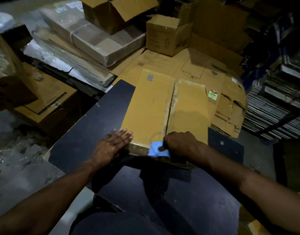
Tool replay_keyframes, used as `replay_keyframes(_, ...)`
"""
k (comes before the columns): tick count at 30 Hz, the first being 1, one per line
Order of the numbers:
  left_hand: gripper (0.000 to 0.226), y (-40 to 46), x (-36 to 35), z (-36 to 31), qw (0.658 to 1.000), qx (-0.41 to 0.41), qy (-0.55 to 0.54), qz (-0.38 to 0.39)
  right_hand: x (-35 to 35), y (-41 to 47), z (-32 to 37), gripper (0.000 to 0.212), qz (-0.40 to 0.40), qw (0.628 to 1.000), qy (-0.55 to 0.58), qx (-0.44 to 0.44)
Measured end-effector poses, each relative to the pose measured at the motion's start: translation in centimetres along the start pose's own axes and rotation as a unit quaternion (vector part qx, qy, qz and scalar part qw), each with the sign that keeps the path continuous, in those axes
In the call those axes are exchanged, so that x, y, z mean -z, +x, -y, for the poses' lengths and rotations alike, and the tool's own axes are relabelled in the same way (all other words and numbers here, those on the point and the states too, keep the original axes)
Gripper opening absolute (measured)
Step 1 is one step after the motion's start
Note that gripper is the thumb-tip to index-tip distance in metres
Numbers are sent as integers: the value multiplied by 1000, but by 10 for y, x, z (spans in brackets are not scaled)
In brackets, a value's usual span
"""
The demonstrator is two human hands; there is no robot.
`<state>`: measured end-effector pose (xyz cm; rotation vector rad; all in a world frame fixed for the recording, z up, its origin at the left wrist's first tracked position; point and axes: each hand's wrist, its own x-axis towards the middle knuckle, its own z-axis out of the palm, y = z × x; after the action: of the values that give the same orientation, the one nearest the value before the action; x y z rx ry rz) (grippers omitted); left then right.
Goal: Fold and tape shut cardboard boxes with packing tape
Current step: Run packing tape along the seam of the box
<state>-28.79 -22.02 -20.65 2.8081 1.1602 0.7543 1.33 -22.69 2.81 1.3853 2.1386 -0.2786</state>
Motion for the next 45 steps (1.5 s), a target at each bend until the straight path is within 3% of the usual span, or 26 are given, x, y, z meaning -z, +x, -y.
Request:
replay_keyframes(3,80,12,24,33,998,-17,47,23,16,16,17,39,-8,999,-1,40)
replay_keyframes(9,51,44,-1,-17,997,-75,17,-8,39,21,26,41,34,996,-39,68)
replay_keyframes(12,46,42,-6,-11,998,-62,8,-19,37,13,13,33,51,995,-50,67)
replay_keyframes(15,58,39,-11,-10,998,-64,13,-21,18,2,-15,15,59,995,-77,31)
replay_keyframes(18,63,38,-13,-9,998,-67,7,-19,-1,-12,-41,29,74,995,-67,-28)
replay_keyframes(21,66,37,-10,-9,997,-68,18,-12,-7,-19,-50,38,76,996,-38,-33)
replay_keyframes(26,58,32,-5,0,998,-56,21,12,-15,-15,-44,17,47,998,-49,0)
replay_keyframes(28,57,32,3,17,998,-45,35,16,-5,-10,-39,44,71,997,-13,19)
replay_keyframes(31,63,42,22,33,998,-8,56,41,14,1,-20,47,75,997,-8,35)
replay_keyframes(35,78,75,3,-42,992,-58,55,97,18,9,-14,26,84,994,-44,48)
replay_keyframes(37,64,74,-21,-77,993,-66,38,96,19,7,-18,42,102,992,-48,52)
replay_keyframes(39,56,70,-31,-79,996,-45,27,74,14,1,-23,59,103,992,-50,54)
replay_keyframes(45,74,69,-37,-72,995,-53,49,64,-37,-38,-73,40,58,994,-91,14)
